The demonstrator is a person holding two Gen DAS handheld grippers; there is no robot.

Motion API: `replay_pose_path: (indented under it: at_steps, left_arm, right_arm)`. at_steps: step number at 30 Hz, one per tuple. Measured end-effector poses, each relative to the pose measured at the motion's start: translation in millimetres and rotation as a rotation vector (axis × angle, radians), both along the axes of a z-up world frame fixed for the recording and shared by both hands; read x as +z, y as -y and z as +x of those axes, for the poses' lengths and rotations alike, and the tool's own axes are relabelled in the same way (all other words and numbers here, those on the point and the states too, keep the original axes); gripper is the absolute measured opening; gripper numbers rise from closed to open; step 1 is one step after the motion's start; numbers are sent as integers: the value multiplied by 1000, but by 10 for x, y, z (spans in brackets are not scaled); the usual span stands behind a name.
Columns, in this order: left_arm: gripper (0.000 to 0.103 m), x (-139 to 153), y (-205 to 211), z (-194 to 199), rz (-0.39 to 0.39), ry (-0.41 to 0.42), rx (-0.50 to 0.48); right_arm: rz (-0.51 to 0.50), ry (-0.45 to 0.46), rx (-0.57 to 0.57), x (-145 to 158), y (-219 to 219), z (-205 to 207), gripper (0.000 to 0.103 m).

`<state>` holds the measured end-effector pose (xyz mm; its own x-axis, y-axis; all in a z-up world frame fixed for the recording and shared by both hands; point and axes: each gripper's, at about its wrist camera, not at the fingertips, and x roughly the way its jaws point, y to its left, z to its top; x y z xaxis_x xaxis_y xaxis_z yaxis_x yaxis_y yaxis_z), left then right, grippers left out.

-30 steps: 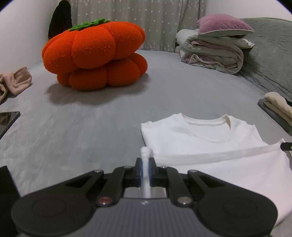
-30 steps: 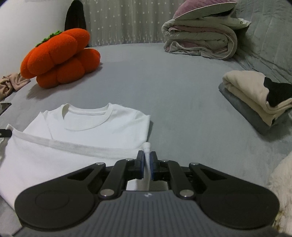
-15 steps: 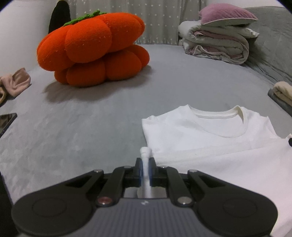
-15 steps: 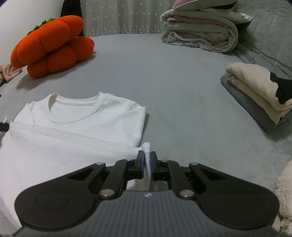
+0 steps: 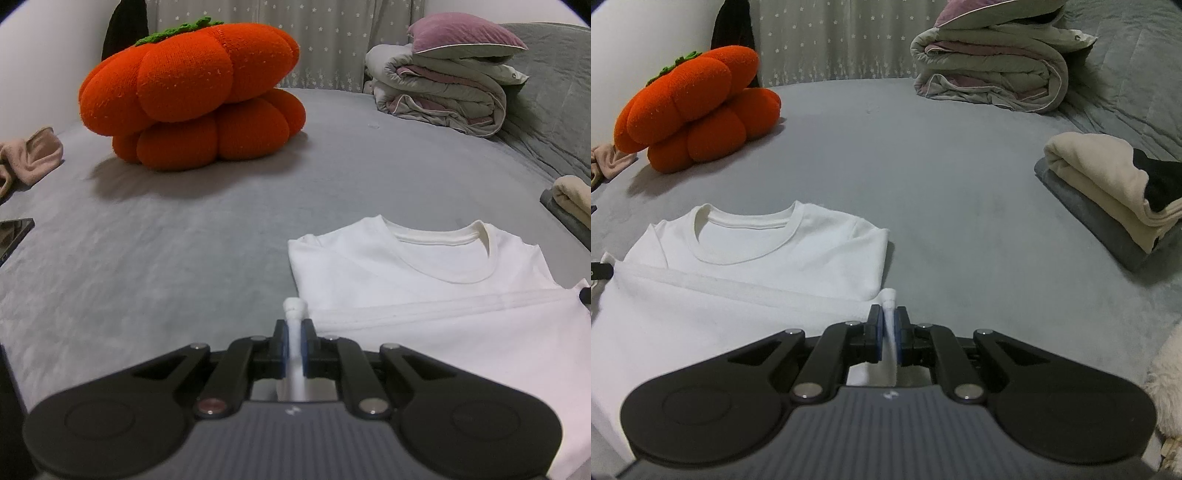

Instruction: Fold clothes

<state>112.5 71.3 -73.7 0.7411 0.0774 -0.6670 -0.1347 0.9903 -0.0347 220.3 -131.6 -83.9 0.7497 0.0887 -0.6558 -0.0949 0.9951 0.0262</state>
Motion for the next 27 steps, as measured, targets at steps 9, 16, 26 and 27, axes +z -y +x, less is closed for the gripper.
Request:
replay_pose_path:
  at_steps: [9, 16, 26, 27]
  left_arm:
    - [7, 7, -37, -28, -26, -8, -3]
    - [7, 19, -68, -41, -44, -12, -1]
    - [16, 28, -185, -1, -129, -59, 1]
    - [19, 32, -224, 2, -156, -73, 6]
  right_arm:
    - [10, -5, -6, -1, 3, -4, 7]
    - [17, -9, -11, -2, 5, -8, 8]
    - [42, -25, -25, -8, 22, -6, 17]
    - [48, -27, -28, 1, 26, -10, 18]
